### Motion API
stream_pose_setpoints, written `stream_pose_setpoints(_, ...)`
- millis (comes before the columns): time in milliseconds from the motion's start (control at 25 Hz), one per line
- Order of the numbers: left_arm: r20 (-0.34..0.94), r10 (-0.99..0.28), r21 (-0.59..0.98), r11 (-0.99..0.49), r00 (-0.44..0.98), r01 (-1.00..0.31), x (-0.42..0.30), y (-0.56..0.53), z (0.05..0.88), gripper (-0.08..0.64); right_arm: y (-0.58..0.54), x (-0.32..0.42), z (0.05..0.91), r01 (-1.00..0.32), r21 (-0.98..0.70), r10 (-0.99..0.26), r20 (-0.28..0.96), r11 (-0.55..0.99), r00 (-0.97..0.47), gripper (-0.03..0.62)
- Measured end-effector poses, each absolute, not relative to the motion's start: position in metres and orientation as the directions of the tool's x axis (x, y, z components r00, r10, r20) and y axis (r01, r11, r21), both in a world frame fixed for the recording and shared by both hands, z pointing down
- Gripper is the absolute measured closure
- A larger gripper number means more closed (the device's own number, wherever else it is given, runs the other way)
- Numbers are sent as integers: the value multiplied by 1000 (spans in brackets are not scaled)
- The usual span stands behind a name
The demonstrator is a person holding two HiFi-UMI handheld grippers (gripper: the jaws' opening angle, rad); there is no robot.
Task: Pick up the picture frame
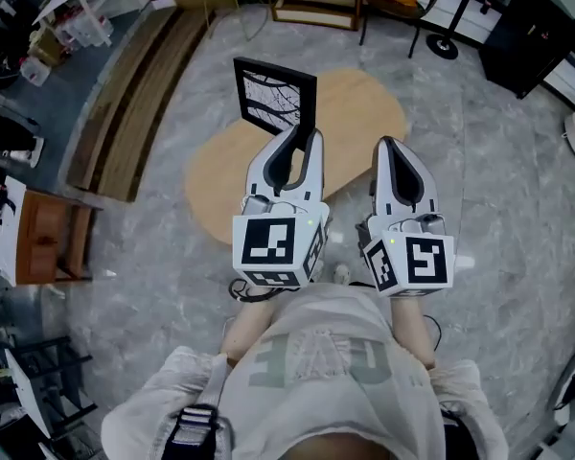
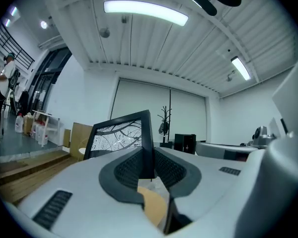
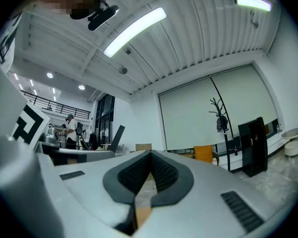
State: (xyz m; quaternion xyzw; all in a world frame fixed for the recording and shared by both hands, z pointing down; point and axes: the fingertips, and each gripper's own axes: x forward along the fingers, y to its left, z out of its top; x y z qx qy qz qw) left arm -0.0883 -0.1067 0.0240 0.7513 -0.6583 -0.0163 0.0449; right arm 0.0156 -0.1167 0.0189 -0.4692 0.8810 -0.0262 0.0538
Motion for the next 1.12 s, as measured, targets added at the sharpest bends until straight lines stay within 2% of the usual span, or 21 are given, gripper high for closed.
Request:
stream_pose_setpoints(440, -28, -990, 80, -142, 140, -987, -85, -97, 13, 482, -103, 15, 35, -823, -93, -828, -43, 561, -559, 588)
stream_pose_setpoints(1120, -33, -988, 84, -150, 148, -985, -87, -97, 14, 482, -100, 15, 39, -819, -97, -824, -33, 565, -565, 588)
